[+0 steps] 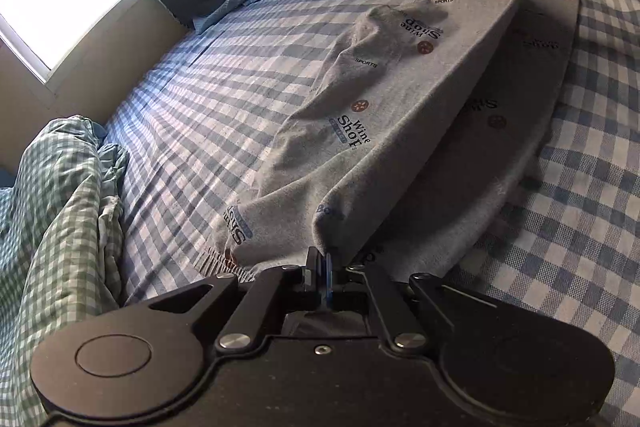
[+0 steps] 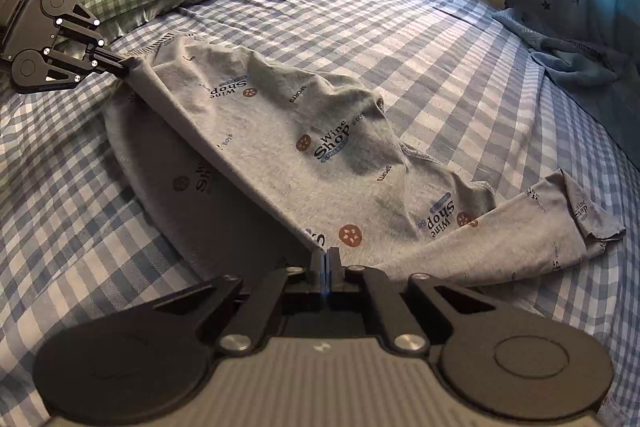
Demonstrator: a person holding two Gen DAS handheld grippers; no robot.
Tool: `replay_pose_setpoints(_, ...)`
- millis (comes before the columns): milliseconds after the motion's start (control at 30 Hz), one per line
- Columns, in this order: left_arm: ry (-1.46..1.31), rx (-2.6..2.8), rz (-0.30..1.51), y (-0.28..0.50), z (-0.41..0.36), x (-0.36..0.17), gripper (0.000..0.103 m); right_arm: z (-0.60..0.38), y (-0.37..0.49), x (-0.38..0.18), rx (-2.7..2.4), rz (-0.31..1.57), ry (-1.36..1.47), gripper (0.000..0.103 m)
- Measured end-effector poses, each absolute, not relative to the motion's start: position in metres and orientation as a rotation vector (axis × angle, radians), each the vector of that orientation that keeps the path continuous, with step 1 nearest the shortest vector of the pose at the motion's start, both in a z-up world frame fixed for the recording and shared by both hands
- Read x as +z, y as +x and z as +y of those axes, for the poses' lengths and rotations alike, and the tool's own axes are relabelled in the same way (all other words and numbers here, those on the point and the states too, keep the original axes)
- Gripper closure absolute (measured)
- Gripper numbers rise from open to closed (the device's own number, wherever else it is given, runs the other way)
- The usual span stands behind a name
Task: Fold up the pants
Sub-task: 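Lift the waistband with both grippers and fold it over toward the pant cuffs, then lower the waistband onto the legs and open both grippers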
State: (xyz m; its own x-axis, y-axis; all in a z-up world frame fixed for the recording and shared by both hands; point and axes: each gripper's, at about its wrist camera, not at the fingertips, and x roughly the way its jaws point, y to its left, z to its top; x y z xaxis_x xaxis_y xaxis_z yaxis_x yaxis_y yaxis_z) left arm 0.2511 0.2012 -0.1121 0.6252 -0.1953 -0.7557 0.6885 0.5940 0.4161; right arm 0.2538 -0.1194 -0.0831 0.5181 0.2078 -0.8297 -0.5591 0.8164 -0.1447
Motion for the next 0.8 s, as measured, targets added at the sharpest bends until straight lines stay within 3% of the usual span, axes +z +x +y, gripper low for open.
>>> replay_pose_setpoints(533,0.748,-0.577,0.844,0.234,0.199,-0.136,0.099,-0.106,0.225,-0.13,0.436,0.983,-0.416,0.103)
replay_pose_setpoints(700,0.692,-0.549,0.9,0.224,0.194,-0.131,0.076,-0.112,0.225,-0.133,0.406,0.995,-0.359,0.099)
replay_pose_setpoints(800,0.577,-0.512,0.924,0.217,0.189,-0.117,0.043,-0.119,0.216,-0.128,0.37,0.992,-0.319,0.079)
